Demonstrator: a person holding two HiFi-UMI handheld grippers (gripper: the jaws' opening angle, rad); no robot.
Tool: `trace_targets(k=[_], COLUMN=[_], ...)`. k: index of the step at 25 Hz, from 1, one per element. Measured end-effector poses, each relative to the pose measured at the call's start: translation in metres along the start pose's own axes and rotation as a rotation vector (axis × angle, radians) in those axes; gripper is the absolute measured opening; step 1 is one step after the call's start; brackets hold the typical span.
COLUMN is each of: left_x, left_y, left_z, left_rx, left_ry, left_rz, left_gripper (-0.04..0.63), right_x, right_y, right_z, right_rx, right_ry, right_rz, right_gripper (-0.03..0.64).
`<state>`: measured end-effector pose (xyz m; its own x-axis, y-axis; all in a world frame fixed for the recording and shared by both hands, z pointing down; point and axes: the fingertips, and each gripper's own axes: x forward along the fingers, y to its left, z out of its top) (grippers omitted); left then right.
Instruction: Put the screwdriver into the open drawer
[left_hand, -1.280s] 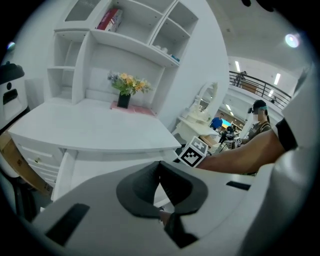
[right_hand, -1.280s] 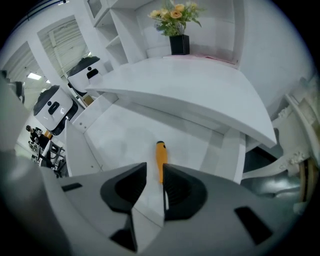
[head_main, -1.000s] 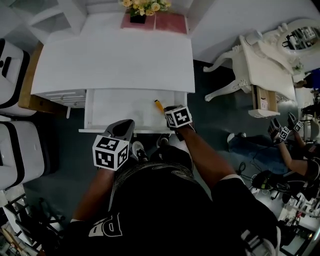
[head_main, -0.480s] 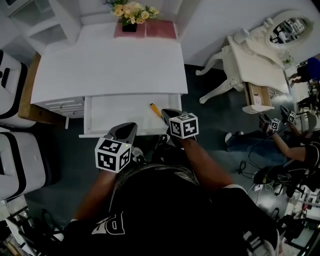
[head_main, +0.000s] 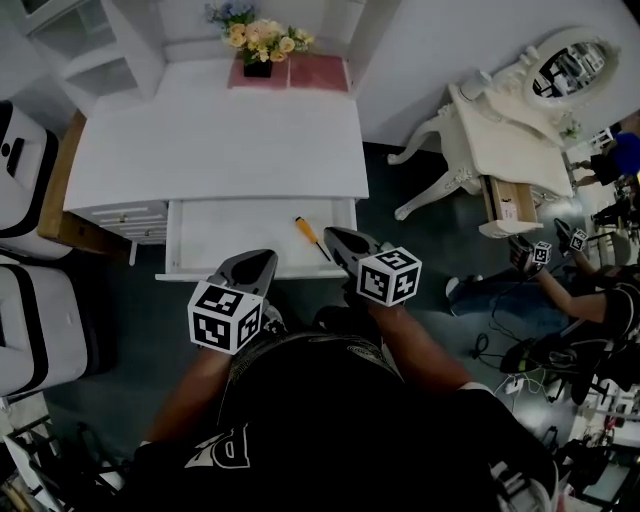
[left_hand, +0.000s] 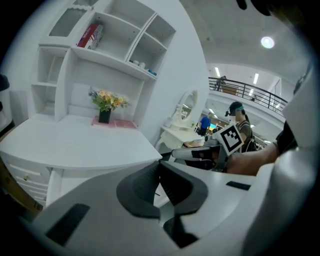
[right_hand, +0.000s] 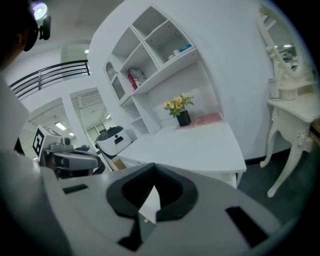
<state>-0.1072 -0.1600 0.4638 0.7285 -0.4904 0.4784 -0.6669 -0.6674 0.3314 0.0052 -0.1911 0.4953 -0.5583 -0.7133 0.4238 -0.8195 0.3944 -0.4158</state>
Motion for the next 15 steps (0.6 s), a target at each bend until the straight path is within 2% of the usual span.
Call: trace_targets(k=[6,11,15], left_x=[-0.001,0.012,0.023], left_y=[-0.017,-0.046,-0.083], left_z=[-0.001,-0.005,-0.006], left_rx=[-0.003,-0.03,-0.043], left_ry=[-0.006,-0.013,-0.026], left_rz=[0.039,0.075,0.082], left_gripper=[0.015,0.015,0.014], right_x=[-0.02,-0.054,-0.09], right_y=[-0.003,-0.004,-0.007], right_z=[0.003,-0.004,-0.009], right_rx=[-0.004,-0.098,-0.13], right_ry=[-0.006,0.022,0.027], right_rz=[0.032,0.071,0.107], right_gripper=[0.008,0.008,0.008])
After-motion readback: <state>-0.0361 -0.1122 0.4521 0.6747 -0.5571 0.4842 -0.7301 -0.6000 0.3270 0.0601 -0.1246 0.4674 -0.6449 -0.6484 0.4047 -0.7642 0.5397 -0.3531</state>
